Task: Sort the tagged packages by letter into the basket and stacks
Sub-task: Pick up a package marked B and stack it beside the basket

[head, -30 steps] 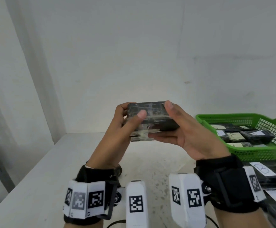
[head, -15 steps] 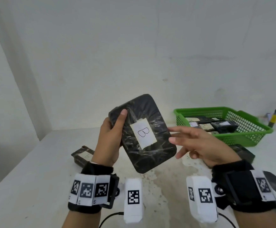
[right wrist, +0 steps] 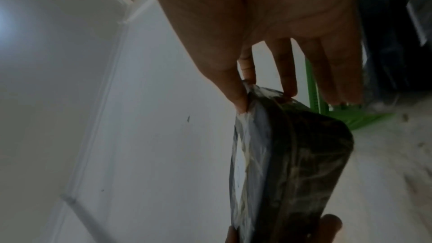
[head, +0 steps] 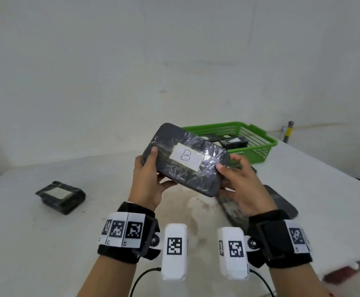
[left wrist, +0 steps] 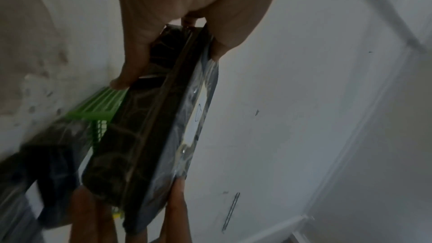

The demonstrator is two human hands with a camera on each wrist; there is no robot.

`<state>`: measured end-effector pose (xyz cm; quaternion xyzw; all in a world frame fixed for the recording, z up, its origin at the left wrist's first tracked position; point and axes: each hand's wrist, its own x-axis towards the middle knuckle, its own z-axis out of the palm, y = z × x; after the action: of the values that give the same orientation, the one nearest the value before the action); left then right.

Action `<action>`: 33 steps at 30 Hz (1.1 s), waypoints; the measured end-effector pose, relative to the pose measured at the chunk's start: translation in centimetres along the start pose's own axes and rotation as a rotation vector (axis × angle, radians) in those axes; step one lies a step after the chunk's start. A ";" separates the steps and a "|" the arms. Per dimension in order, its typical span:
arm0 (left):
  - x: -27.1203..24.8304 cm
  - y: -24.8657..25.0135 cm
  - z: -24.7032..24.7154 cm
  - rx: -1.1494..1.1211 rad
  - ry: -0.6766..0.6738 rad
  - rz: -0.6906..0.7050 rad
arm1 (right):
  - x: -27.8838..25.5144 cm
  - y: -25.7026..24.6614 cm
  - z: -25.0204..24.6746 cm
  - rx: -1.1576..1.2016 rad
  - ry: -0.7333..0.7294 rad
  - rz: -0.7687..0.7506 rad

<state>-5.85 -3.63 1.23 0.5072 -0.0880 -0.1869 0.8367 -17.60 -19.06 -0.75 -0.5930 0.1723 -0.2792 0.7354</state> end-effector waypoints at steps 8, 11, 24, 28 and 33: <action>-0.2 -5.3 6.1 0.083 -0.138 -0.155 | -1.0 -2.7 -8.9 -0.091 0.105 -0.005; 0.3 -6.8 7.6 0.170 -0.196 -0.203 | -0.7 -3.7 -11.7 -0.131 0.151 -0.001; 1.7 -10.7 6.0 0.266 -0.019 -0.163 | 5.6 -3.1 -20.5 -0.087 0.449 0.160; 1.8 -11.5 5.3 0.272 0.003 -0.157 | 6.7 -2.4 -22.1 -0.045 0.476 0.201; 1.9 -12.2 4.5 0.281 0.021 -0.179 | 7.8 -1.0 -23.3 -0.111 0.499 0.251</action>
<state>-8.36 -13.12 -7.49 0.6269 -0.0589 -0.2414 0.7385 -25.34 -42.04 -4.70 -0.5193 0.4350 -0.3137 0.6654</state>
